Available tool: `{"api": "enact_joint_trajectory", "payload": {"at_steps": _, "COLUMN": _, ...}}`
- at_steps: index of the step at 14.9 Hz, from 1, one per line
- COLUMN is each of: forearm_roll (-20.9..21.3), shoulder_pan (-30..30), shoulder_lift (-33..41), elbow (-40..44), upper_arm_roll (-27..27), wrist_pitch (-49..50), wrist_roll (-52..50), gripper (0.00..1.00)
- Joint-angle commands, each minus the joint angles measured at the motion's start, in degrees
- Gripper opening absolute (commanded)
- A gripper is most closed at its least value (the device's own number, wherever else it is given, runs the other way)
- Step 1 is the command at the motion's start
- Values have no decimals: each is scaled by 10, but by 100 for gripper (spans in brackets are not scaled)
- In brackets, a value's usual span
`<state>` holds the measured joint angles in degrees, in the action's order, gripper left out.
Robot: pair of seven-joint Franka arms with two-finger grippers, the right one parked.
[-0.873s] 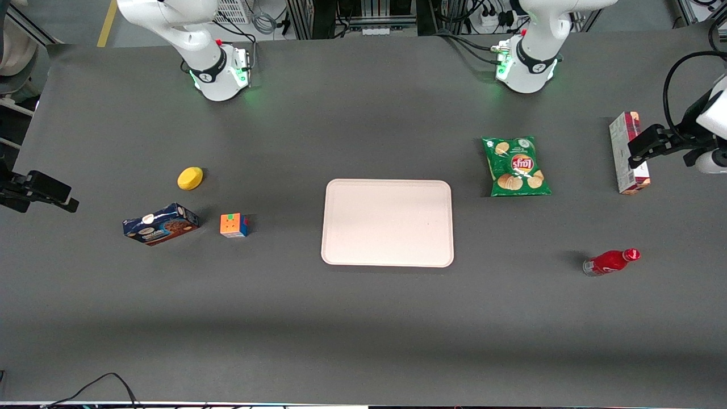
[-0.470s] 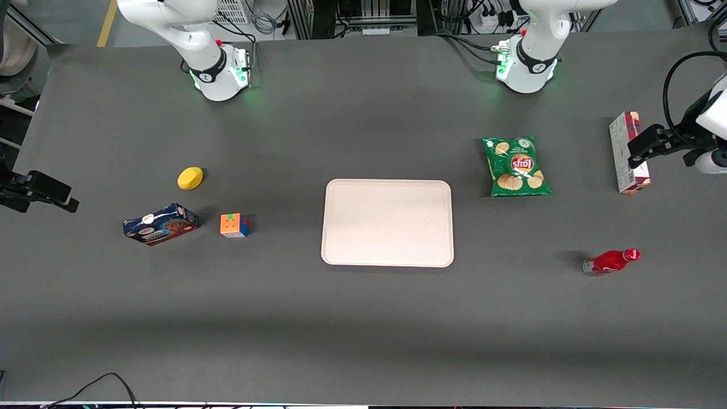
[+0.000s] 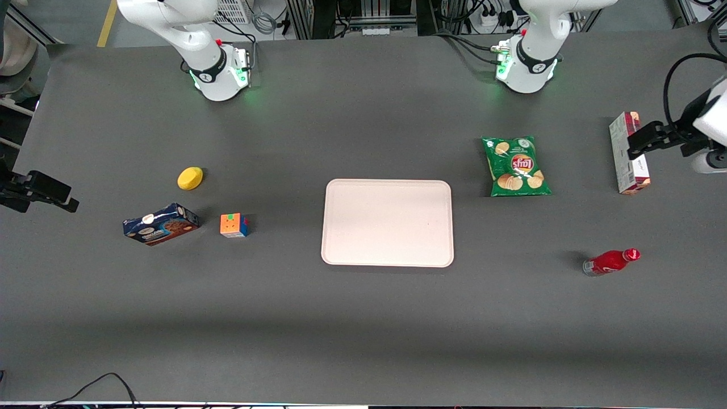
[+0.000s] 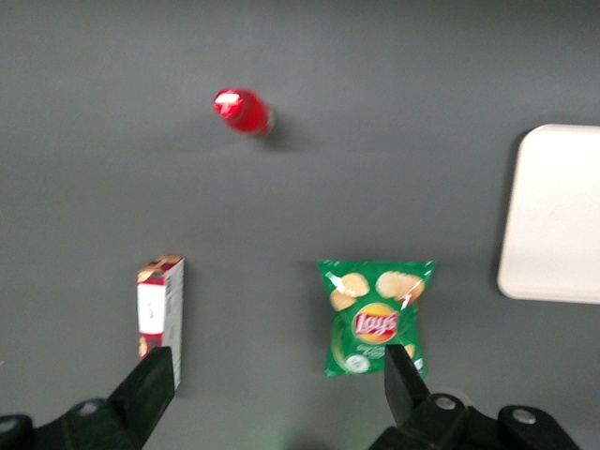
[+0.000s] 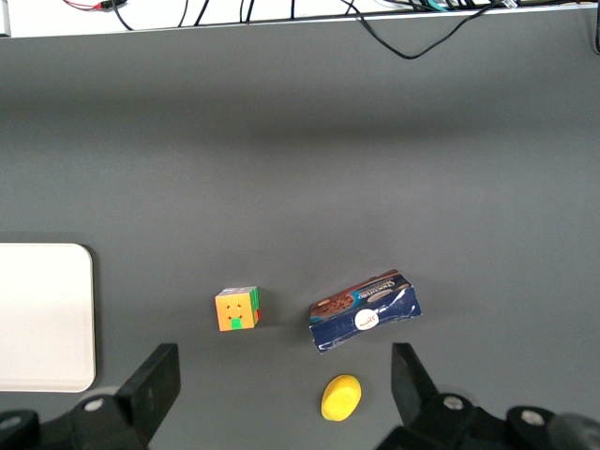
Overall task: Place red cookie box on tray
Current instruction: 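Move the left gripper down over the upright red plaid cookie box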
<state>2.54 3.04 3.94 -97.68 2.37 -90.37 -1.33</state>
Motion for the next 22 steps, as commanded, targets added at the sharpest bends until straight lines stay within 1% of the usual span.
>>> {"api": "enact_joint_trajectory", "payload": {"at_steps": 1, "forearm_roll": 12, "shoulder_pan": 14, "shoulder_lift": 15, "elbow": -45, "upper_arm_roll": -63, "wrist_pitch": 2, "wrist_roll": 111, "gripper": 100}}
{"api": "enact_joint_trajectory", "payload": {"at_steps": 3, "forearm_roll": 14, "shoulder_pan": 46, "shoulder_lift": 14, "elbow": -70, "upper_arm_roll": -68, "wrist_pitch": -3, "wrist_roll": 142, "gripper": 100}}
{"api": "enact_joint_trajectory", "payload": {"at_steps": 5, "forearm_roll": 35, "shoulder_pan": 63, "shoulder_lift": 24, "elbow": -118, "upper_arm_roll": -70, "wrist_pitch": -38, "wrist_roll": 181, "gripper": 100}}
{"api": "enact_joint_trajectory", "payload": {"at_steps": 6, "forearm_roll": 36, "shoulder_pan": 74, "shoulder_lift": 36, "elbow": -157, "upper_arm_roll": -82, "wrist_pitch": -76, "wrist_roll": 208, "gripper": 100}}
{"api": "enact_joint_trajectory", "payload": {"at_steps": 8, "forearm_roll": 36, "shoulder_pan": 76, "shoulder_lift": 60, "elbow": -232, "upper_arm_roll": -119, "wrist_pitch": -144, "wrist_roll": 243, "gripper": 100}}
{"api": "enact_joint_trajectory", "payload": {"at_steps": 10, "forearm_roll": 36, "shoulder_pan": 76, "shoulder_lift": 61, "elbow": -277, "upper_arm_roll": -151, "wrist_pitch": -185, "wrist_roll": 272, "gripper": 100}}
{"api": "enact_joint_trajectory", "payload": {"at_steps": 12, "forearm_roll": 36, "shoulder_pan": 78, "shoulder_lift": 63, "elbow": -332, "upper_arm_roll": -181, "wrist_pitch": -249, "wrist_roll": 308, "gripper": 100}}
{"api": "enact_joint_trajectory", "payload": {"at_steps": 15, "forearm_roll": 40, "shoulder_pan": 94, "shoulder_lift": 75, "elbow": -398, "upper_arm_roll": -185, "wrist_pitch": -305, "wrist_roll": 311, "gripper": 100}}
{"api": "enact_joint_trajectory", "payload": {"at_steps": 17, "forearm_roll": 69, "shoulder_pan": 108, "shoulder_lift": 89, "elbow": -460, "upper_arm_roll": -186, "wrist_pitch": -384, "wrist_roll": 316, "gripper": 100}}
{"api": "enact_joint_trajectory", "payload": {"at_steps": 19, "forearm_roll": 77, "shoulder_pan": 122, "shoulder_lift": 86, "elbow": -506, "upper_arm_roll": -186, "wrist_pitch": -464, "wrist_roll": 339, "gripper": 100}}
{"api": "enact_joint_trajectory", "payload": {"at_steps": 22, "forearm_roll": 79, "shoulder_pan": 129, "shoulder_lift": 81, "elbow": -528, "upper_arm_roll": -188, "wrist_pitch": -478, "wrist_roll": 344, "gripper": 100}}
